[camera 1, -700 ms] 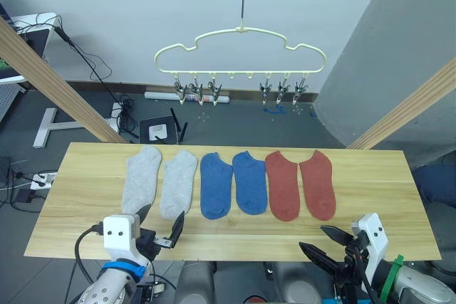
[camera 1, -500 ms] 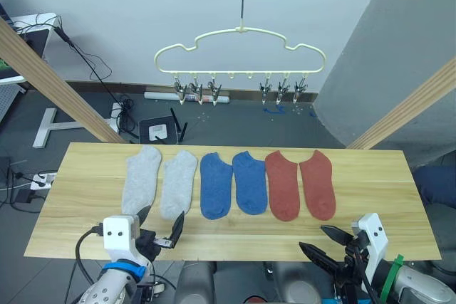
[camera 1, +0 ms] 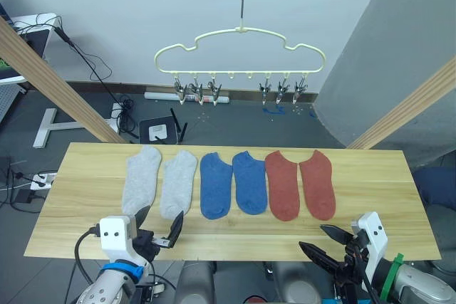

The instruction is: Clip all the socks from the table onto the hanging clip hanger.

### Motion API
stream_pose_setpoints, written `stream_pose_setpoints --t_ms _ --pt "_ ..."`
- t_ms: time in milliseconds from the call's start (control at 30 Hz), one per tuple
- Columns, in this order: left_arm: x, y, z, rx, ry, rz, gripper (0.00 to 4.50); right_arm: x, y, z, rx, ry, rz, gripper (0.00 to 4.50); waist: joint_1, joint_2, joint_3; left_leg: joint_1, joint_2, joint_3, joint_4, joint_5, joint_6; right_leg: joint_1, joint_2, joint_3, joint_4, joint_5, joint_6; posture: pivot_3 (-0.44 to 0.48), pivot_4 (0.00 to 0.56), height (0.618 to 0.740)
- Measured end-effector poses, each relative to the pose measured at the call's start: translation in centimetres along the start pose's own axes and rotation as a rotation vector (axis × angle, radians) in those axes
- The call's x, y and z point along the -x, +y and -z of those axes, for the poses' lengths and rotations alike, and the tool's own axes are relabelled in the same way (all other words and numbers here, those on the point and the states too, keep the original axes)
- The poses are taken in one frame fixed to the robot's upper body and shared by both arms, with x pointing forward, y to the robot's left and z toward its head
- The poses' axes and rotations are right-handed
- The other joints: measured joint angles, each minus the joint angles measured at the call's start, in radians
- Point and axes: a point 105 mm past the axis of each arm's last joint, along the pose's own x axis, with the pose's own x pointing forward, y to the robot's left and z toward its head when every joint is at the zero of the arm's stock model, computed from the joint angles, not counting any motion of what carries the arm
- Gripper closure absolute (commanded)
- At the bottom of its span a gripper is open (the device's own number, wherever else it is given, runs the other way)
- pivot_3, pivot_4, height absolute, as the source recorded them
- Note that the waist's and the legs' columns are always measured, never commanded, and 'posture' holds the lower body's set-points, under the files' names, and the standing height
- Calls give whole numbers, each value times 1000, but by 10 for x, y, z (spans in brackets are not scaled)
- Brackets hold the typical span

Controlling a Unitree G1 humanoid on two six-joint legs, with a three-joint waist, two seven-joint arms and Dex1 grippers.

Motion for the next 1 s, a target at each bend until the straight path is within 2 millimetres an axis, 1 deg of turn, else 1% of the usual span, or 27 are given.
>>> stream_pose_setpoints --t_ms 167,233,300,367,433,500,600,733,833,967,1000 --pt "1 0 5 1 34 -2 0 -2 2 -7 29 -8 -16 50 0 0 0 0 0 0 0 0 0 0 0 0 0 0 0 -173 326 740" --pt "-3 1 1 1 27 0 0 -5 3 -16 56 -20 -38 50 0 0 0 0 0 0 1 0 0 0 0 0 0 1 1 -173 326 740" --pt "-11 3 -9 -6 -5 -5 0 -8 5 -34 108 -60 -67 50 0 0 0 0 0 0 4 0 0 1 1 1 2 2 1 -179 331 740" --pt "-22 6 -32 -27 -79 -17 0 -11 10 -57 176 -101 -111 50 0 0 0 0 0 -1 10 0 0 1 2 1 6 2 2 -179 331 740" --pt "-31 7 -50 -55 -132 -22 0 -13 13 -76 231 -126 -148 50 0 0 0 0 0 -1 14 0 0 1 2 2 11 2 2 -179 331 740" --pt "-37 6 -62 -65 -155 -13 0 -14 18 -89 278 -141 -184 50 -1 0 0 0 0 -1 15 0 0 1 2 2 13 2 2 -178 328 740" --pt "-43 3 -69 -58 -159 12 0 -15 24 -100 311 -148 -226 50 -1 0 0 0 0 -2 14 0 0 1 3 2 14 2 1 -177 327 740" --pt "-51 -1 -95 -87 -246 26 0 -16 31 -119 370 -188 -266 50 -1 0 0 1 1 -2 15 0 0 1 4 2 15 2 1 -180 327 740" --pt "-53 -1 -103 -107 -273 8 0 -16 33 -121 378 -179 -286 50 -1 0 0 0 0 -2 15 0 0 1 4 2 15 4 -3 -184 330 740" --pt "-65 -7 -133 -123 -373 18 0 -14 42 -140 461 -212 -328 50 -2 0 0 0 0 -3 16 0 1 1 4 1 15 5 -2 -189 332 740" --pt "-66 -7 -136 -125 -382 16 0 -14 44 -140 461 -212 -337 50 -2 0 0 0 0 -2 16 0 1 1 4 2 15 5 -2 -190 332 740"
